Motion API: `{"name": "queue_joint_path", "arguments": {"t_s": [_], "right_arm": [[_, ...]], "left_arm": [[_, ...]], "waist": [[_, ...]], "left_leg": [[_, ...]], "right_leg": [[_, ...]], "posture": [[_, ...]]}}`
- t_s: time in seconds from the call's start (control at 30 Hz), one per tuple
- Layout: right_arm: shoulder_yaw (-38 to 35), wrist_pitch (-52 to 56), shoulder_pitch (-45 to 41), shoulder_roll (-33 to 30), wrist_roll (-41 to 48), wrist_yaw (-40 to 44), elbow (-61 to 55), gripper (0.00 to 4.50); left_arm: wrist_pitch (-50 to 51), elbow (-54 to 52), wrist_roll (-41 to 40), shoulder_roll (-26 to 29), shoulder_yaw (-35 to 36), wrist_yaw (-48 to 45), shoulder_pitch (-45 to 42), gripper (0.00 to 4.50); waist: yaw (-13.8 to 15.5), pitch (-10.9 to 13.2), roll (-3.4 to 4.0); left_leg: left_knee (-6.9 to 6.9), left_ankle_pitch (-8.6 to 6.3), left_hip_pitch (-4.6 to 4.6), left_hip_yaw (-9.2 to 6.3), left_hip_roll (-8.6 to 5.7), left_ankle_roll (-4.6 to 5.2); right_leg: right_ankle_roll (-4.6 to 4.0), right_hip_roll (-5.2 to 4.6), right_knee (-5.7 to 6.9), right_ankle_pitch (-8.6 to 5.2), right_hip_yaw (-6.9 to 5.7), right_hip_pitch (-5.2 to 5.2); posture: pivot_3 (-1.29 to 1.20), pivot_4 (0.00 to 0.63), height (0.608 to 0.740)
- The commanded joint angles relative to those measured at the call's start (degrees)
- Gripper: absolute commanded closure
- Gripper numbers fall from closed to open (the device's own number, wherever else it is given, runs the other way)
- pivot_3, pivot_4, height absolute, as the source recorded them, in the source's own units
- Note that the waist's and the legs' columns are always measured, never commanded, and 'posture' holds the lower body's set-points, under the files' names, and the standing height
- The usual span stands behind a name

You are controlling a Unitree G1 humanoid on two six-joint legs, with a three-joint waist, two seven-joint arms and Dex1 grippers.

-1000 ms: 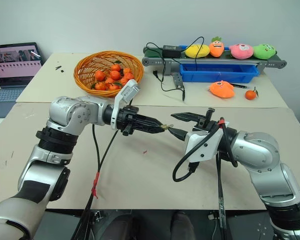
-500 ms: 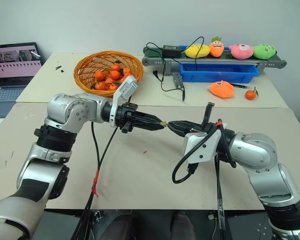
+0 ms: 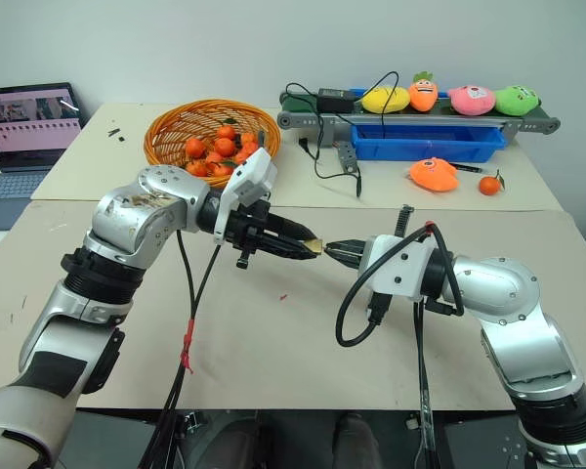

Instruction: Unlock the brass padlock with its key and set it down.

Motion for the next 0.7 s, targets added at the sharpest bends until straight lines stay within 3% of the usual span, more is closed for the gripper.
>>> {"name": "queue_joint_path", "arguments": {"t_s": [0.03,0.37,0.7], "right_arm": [[-0.99,2.44,-1.08,-0.41,2.12,-0.09,-2.08,4.45],[0.52,-6.35,-2.33,-2.21,-4.35,0.26,0.29,4.45],[0.55,-15.36,-4.6,-2.12,-9.26,-0.46,2.71,1.24]], "left_arm": [[-3.82,-3.22,0.29,-0.69,-0.57,-1.64,-0.05,3.69],[2.08,-3.25,-2.24,-1.75,1.32,-0.2,0.14,3.69],[6.51,-1.81,-3.27,-3.54,2.76,1.08,-0.58,3.69]], "waist": [[0.03,0.0,0.0],[0.0,0.0,0.0],[0.03,0.0,0.0]], "left_leg": [[0.0,0.0,0.0,0.0,0.0,0.0],[0.0,0.0,0.01,0.0,0.0,0.0],[0.0,0.01,0.01,0.01,0.01,-0.01]], "right_leg": [[0.0,0.0,0.0,0.0,0.0,0.0],[0.01,0.0,0.01,0.0,-0.01,0.01],[0.01,0.0,0.0,0.0,-0.01,0.01]], "posture": [[0.0,0.15,0.74],[0.0,0.15,0.74],[0.0,0.15,0.74]]}}
